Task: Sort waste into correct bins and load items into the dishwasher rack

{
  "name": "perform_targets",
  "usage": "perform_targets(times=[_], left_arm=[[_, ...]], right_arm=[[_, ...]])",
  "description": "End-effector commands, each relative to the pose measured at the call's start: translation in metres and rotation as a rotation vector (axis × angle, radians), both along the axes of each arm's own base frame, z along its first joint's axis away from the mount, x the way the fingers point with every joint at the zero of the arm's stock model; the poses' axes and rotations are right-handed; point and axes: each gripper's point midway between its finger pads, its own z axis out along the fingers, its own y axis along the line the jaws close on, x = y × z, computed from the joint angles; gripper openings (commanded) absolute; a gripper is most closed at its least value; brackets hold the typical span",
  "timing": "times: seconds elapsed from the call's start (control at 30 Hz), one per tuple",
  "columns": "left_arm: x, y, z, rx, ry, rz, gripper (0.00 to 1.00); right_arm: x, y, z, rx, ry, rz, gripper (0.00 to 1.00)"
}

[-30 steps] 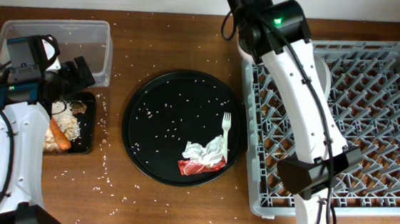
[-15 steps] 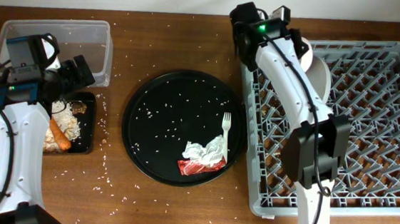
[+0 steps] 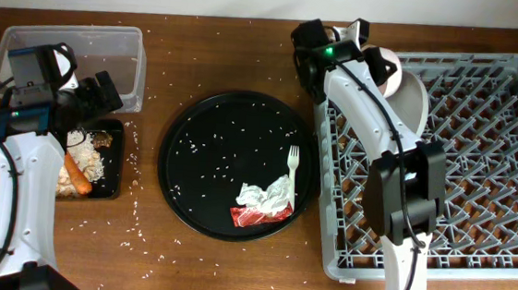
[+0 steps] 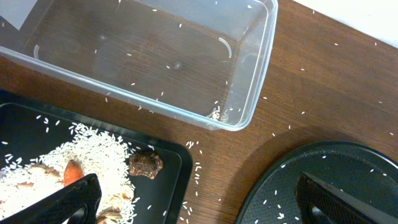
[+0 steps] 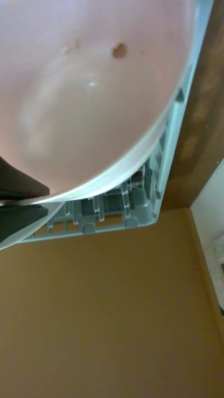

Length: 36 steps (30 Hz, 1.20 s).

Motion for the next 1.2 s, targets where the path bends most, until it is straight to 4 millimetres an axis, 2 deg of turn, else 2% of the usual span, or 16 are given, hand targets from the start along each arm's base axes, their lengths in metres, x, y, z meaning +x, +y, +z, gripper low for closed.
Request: perform_targets(times=[0.0,0.17,0.23,0.27,0.3,0.4,0.47,0.57,0.63,0.67,0.73,0.77,0.87,0.93,1.1,1.17], left_arm=[[0.002,-0.002,0.007,-0.001,-0.019,-0.011,0.99],[0.002,-0.002,0.007,-0.001,-0.019,-0.011,0.99],[0.002,-0.002,0.007,0.0,-0.019,-0.012,0.99],[0.001,-0.002,0.006,-0.001,-0.018,-0.011,0.99],[0.001,-0.002,0.006,-0.001,-0.018,-0.011,0.99],[0.002,-0.002,0.007,-0.001,-0.019,-0.011,0.99],[0.002,-0.002,0.007,-0.001,-0.019,-0.011,0.99],[0.002,-0.002,0.007,-0.001,-0.019,-0.011,0.99],[0.001,-0.002,0.006,-0.001,-0.018,-0.011,0.99],[0.001,-0.002,0.006,-0.001,-0.018,-0.012,0.99],[0.001,-0.002,0.006,-0.001,-0.018,-0.012,0.99],[0.001,-0.002,0.006,-0.001,-0.018,-0.012,0.99],[-0.002,-0.003,0.003,-0.005,0.001,-0.012,0.99],[-0.005,-0.003,0.001,-0.009,0.015,-0.012,0.99],[-0.014,-0.011,-0.007,-0.027,0.064,-0.047,0.99],[-0.014,-0.032,-0.008,-0.013,0.07,-0.205,0.99]], right_arm=[[-0.005,0.008,-0.017,0.002,0.054,0.021,0.04],[-0.015,0.058,-0.017,-0.021,0.088,0.126,0.04],[-0.023,0.075,-0.021,-0.019,0.131,0.167,0.11],[-0.025,0.078,-0.021,-0.025,0.144,0.174,0.25],[-0.026,0.078,-0.021,-0.03,0.153,0.177,0.47],[-0.028,0.078,-0.021,-0.034,0.163,0.177,0.83],[-0.027,0.078,-0.018,-0.027,0.148,0.175,0.93],[-0.023,0.082,0.008,0.041,0.078,0.18,0.99],[-0.02,0.086,0.04,0.151,0.015,0.197,0.99],[-0.022,0.091,0.053,0.208,0.015,0.222,0.99],[-0.032,0.108,0.065,0.355,0.051,0.281,0.99],[-0.036,0.115,0.065,0.402,0.069,0.299,0.99],[-0.073,0.18,0.035,0.798,0.306,0.424,0.99],[-0.094,0.203,0.021,0.946,0.422,0.444,1.0],[-0.124,0.212,0.01,1.013,0.59,0.461,0.94],[-0.135,0.212,0.008,1.022,0.649,0.47,0.93]])
